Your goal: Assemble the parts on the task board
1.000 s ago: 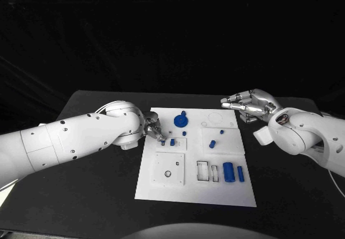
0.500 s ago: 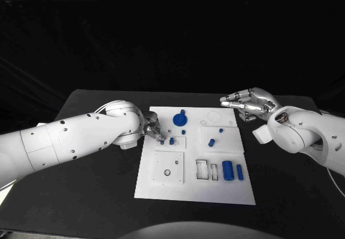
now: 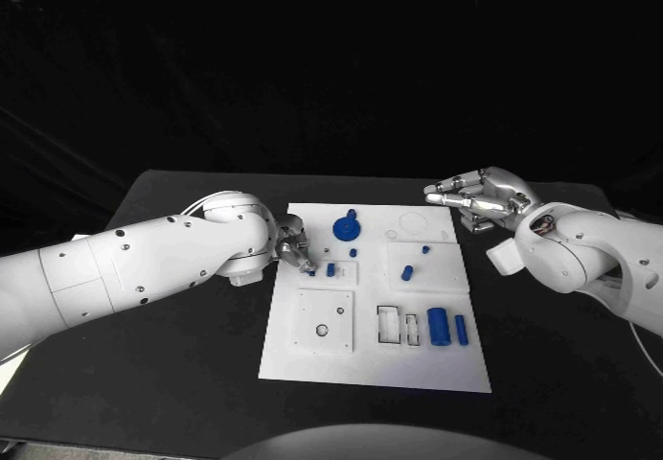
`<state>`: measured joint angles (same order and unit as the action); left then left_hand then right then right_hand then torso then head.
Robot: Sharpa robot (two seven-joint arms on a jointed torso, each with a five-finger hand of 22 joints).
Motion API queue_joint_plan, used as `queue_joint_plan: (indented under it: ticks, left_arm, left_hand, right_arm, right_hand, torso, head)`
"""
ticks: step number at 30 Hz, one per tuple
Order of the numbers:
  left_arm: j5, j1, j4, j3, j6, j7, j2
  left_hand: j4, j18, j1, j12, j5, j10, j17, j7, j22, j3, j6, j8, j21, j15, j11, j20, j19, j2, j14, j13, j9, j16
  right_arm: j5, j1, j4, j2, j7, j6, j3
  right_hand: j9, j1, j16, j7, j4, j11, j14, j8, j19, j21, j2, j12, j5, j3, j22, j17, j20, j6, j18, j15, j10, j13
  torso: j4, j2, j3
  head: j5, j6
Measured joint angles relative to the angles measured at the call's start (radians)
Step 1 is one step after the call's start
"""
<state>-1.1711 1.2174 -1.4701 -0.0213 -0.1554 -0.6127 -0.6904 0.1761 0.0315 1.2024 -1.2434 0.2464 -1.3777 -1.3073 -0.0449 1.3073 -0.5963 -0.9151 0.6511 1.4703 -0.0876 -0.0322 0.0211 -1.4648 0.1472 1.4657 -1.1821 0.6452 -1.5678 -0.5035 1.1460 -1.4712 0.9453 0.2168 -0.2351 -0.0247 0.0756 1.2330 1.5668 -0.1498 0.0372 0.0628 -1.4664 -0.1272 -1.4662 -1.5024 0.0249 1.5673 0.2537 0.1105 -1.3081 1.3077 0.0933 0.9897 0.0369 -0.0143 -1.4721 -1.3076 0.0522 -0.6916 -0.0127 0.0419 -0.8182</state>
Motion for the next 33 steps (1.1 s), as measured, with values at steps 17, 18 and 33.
queue_joint_plan:
  ticks: [17, 18, 33]
  left_arm:
    - [0.0, 0.0, 0.0, 0.001, -0.012, -0.001, -0.001]
    - [0.0, 0.0, 0.0, 0.001, -0.012, -0.001, -0.001]
    - [0.0, 0.001, 0.002, 0.001, -0.022, -0.002, 0.001]
  left_hand:
    - [0.0, 0.0, 0.0, 0.0, 0.003, 0.0, -0.001, -0.002, 0.0, 0.0, -0.001, 0.001, 0.005, 0.0, 0.0, 0.0, 0.0, 0.0, 0.0, -0.002, 0.0, 0.0]
    - [0.0, 0.0, 0.0, 0.0, 0.003, 0.0, -0.001, -0.002, 0.0, -0.001, -0.001, 0.001, 0.005, 0.0, 0.0, 0.0, 0.0, 0.0, 0.0, -0.003, 0.0, 0.0]
    - [-0.001, 0.0, -0.006, -0.017, 0.003, -0.016, -0.001, -0.003, 0.0, -0.001, -0.003, 0.001, 0.009, 0.0, -0.002, 0.0, 0.0, 0.006, 0.0, -0.019, -0.002, 0.0]
  right_arm:
    - [0.0, 0.0, 0.0, 0.0, -0.002, 0.001, 0.0]
    - [0.0, 0.0, 0.0, 0.0, -0.002, 0.001, 0.0]
    - [0.0, 0.0, 0.0, 0.001, -0.002, 0.001, 0.0]
  right_hand:
    - [0.0, 0.0, 0.0, 0.0, 0.0, 0.0, 0.0, 0.0, 0.0, 0.0, 0.0, 0.0, 0.0, 0.0, 0.0, 0.0, 0.0, 0.0, 0.0, 0.0, 0.0, 0.0]
    - [0.0, 0.0, 0.0, 0.0, 0.0, 0.0, 0.0, 0.0, 0.0, 0.0, 0.0, 0.0, 0.0, 0.0, 0.0, 0.0, 0.0, 0.0, 0.0, 0.0, 0.0, 0.0]
    - [0.0, 0.0, 0.0, 0.0, 0.0, 0.0, 0.0, 0.0, 0.0, 0.0, 0.0, 0.0, 0.0, 0.0, 0.0, 0.0, 0.0, 0.0, 0.0, 0.0, 0.0, 0.0]
  torso:
    - [-0.0005, 0.0, 0.0001]
    - [-0.0005, 0.0, 0.0001]
    - [-0.0013, 0.0, -0.0004]
  head:
    - [0.001, -0.001]
    - [0.001, -0.002]
    - [-0.001, -0.005]
